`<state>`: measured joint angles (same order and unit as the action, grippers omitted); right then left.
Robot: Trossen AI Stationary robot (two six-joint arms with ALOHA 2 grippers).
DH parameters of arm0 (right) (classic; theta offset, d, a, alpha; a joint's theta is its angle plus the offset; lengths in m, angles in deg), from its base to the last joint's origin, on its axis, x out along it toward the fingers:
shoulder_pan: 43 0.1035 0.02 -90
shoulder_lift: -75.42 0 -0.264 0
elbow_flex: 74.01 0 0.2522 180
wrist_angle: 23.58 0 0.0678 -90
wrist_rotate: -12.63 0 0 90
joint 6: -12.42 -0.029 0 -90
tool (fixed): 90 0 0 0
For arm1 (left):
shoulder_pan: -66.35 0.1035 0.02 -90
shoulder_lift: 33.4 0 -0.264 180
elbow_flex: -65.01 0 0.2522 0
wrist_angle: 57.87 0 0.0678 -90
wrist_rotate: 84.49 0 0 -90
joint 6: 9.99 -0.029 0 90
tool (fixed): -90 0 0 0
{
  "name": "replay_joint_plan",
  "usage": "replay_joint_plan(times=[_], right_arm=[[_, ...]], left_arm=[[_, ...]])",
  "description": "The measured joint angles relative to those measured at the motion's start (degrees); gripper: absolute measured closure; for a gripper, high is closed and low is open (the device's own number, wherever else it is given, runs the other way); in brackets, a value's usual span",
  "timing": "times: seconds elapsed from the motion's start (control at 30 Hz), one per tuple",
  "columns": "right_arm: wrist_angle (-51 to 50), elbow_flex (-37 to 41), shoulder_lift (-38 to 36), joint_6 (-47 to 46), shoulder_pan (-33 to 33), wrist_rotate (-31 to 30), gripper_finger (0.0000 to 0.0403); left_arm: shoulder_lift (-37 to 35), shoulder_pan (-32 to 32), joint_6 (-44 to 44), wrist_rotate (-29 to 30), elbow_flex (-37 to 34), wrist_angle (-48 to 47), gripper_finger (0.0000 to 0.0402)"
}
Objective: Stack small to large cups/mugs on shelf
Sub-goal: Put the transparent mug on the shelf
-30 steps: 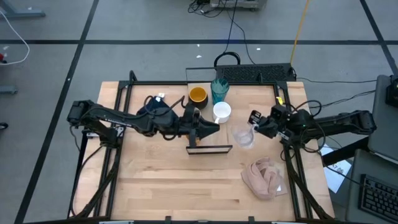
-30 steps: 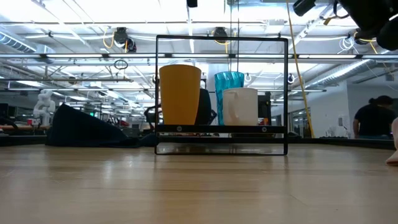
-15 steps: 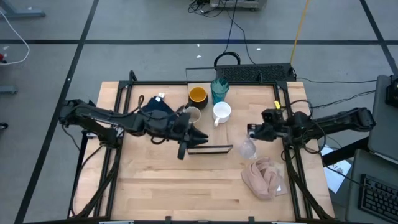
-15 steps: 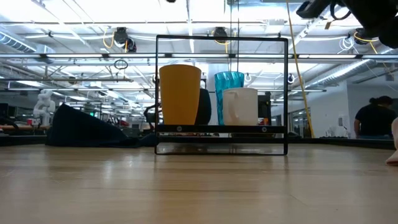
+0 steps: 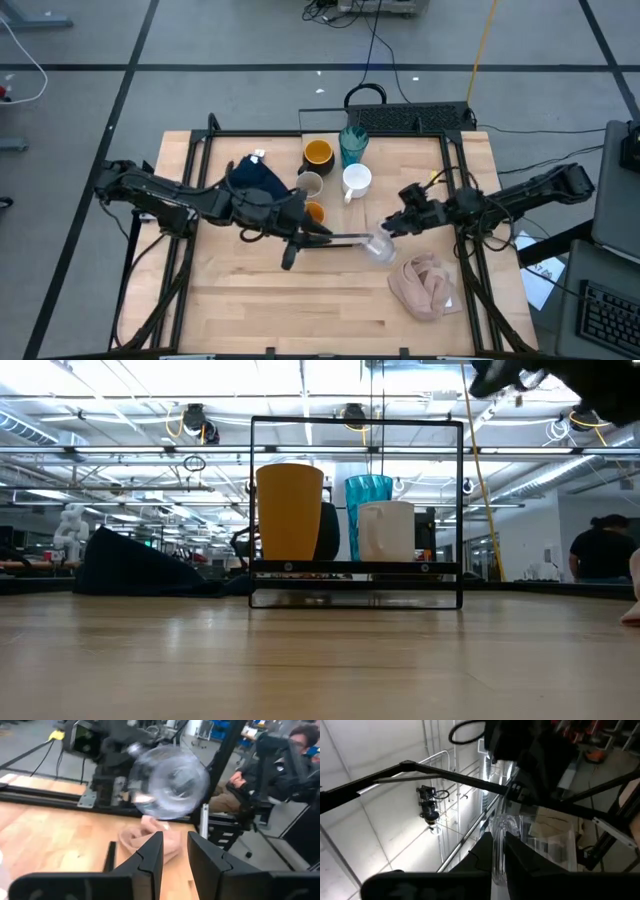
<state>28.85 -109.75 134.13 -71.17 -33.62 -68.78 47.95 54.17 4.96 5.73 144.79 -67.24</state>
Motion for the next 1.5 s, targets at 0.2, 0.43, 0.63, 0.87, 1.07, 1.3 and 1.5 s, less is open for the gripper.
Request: replay_joint_plan(times=[0.2, 0.43, 0.63, 0.87, 1.07, 1.3, 1.5], right_arm=[[-1.0, -9.0, 8.0, 0.1, 1.3, 1.8, 0.0391], [-1.0, -12.7, 13.5, -0.6, 1.7, 3.4, 0.0391], [-0.9, -13.1, 15.5, -1.1, 2.6, 3.4, 0.0391], [-1.4, -13.1, 16.0, -0.8, 1.9, 2.1, 0.0391], [-1.9, -13.1, 16.0, 0.1, 0.7, 1.9, 0.0391], [-2.3, -13.1, 16.0, -0.7, 0.7, 1.7, 0.0391], [-2.3, -13.1, 16.0, -1.1, 0.7, 0.4, 0.0391]], left_arm=[[0.0, -1.0, -2.1, -2.4, 0.0, -1.7, 0.0314], [0.0, -2.8, -4.2, -1.8, 0.0, -3.1, 0.0314], [0.0, -4.1, -4.8, -1.5, 0.0, -3.9, 0.0314], [0.0, -5.9, -4.3, -1.6, 0.0, -3.8, 0.0314], [0.0, -6.2, -4.3, -1.6, 0.0, -3.3, 0.0314], [0.0, -6.2, -5.1, -1.1, 0.0, -2.4, 0.0314], [0.0, -5.8, -5.3, -1.0, 0.0, -2.3, 0.0314]])
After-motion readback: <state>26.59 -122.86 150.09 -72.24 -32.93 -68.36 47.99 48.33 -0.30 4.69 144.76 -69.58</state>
